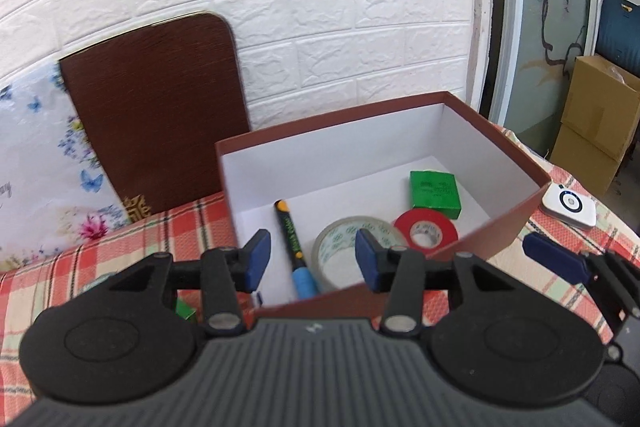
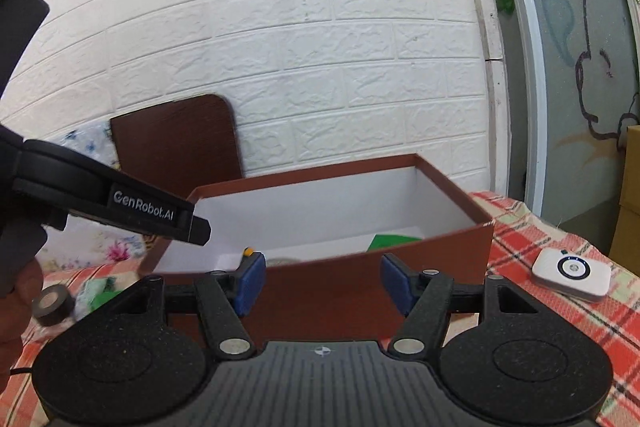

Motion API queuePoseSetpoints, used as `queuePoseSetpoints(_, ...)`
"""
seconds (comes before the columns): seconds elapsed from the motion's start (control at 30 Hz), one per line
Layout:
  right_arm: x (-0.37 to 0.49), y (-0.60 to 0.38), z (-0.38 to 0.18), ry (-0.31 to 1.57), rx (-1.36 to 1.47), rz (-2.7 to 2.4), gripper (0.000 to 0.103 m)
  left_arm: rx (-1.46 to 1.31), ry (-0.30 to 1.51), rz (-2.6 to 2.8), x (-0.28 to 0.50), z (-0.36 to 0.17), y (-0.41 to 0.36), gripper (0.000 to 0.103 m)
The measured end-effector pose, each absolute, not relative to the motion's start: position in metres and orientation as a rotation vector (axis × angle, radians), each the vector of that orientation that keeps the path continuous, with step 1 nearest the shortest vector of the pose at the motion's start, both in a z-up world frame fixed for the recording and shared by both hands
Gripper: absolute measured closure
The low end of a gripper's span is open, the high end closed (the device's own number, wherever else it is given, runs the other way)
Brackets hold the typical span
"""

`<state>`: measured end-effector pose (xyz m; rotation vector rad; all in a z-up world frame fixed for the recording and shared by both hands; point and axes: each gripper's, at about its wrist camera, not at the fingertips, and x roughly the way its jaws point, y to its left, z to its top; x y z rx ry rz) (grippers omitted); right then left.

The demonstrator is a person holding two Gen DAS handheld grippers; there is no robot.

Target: Organize objects

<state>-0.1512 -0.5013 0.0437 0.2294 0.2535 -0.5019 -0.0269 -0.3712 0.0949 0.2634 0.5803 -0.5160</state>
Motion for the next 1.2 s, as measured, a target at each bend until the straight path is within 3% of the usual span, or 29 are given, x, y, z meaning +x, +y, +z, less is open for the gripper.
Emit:
queuePoseSetpoints(0.4,-0.137,-0.431,0.047,0.349,0.189,-0.363,0.038,0.22,0.63,-0.406,-0.041,0.07,-0.282,0.048)
queuePoseSetpoints(0.8,-0.079,-0.369,0.009,0.529,0.104,-0.177,0.039,0.146,0.729,-0.106,-0.015,-0.025,-0.125,0.048)
queuePoseSetpoints(0.87,-0.065,-0.363,0.005,0.559,0.101,-0.149,0.039,0.128,0.684,-0.098,-0.017,-0.034,-0.112,0.032)
queuePoseSetpoints(0.93,-0.051,-0.357,0.002,0.573,0.088,-0.122,0.039,0.119,0.622,-0.105,-0.02,-0.043,-0.103,0.027)
queuePoseSetpoints(1.07,-0.007,-0.353,0.011,0.547,0.009,-0.104,0.038,0.047,0.592,-0.126,-0.018,-0.044,-0.094,0.027)
queuePoseSetpoints(1.2,0.057,-0.364,0.015,0.558,-0.021,-0.082,0.03,0.049,0.58,-0.13,-0.021,-0.046,-0.097,0.027)
